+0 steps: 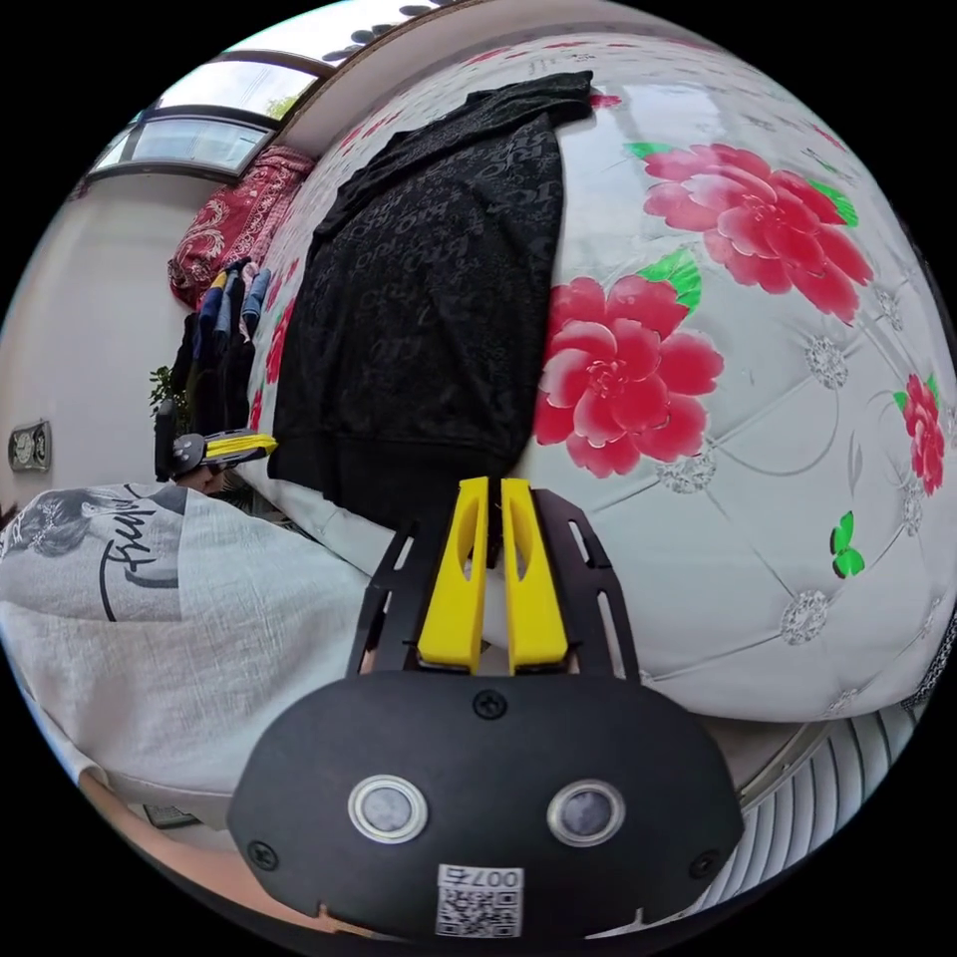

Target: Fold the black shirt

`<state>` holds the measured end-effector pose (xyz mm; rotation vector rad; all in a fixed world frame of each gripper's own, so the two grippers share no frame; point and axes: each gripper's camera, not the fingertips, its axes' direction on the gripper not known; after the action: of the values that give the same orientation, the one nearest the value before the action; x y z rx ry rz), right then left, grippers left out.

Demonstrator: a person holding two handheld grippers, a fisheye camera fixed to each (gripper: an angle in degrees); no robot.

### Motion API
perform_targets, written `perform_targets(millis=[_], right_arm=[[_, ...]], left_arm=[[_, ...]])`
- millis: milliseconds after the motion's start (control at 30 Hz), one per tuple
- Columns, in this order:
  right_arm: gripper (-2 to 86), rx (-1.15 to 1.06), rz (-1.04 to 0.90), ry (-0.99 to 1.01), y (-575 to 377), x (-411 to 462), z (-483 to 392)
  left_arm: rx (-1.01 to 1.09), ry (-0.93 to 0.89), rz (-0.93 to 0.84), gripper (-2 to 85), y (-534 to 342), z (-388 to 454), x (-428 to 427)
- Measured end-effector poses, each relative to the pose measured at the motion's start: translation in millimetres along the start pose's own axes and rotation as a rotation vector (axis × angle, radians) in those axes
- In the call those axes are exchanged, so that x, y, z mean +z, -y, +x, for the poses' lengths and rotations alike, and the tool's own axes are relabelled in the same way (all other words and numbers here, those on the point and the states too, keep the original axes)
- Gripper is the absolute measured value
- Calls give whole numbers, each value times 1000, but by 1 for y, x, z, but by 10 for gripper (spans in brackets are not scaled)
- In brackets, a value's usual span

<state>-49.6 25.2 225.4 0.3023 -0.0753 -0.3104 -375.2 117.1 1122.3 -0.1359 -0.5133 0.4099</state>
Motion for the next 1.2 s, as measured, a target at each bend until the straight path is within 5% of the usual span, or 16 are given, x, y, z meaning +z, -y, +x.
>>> perform_targets(millis=[133,400,633,1000,1200], right_arm=[[1,23,-8,-5,0,-7,8],[11,-22,-3,33,-10,-14,20],[23,-20,-28,147,-20,-16,46],[0,34,-70,389,-25,-6,87],[-1,10,35,539,-45,-47,92]], left_arm=[[-94,17,3,-9,-25,-26,-13],[-305,-238,170,6,-86,-97,-35],[-252,-348,121,124,-88,-110,-30],[-314,-461,-25,-4,-54,-145,2],[-334,-664,177,-9,-77,-182,-47]])
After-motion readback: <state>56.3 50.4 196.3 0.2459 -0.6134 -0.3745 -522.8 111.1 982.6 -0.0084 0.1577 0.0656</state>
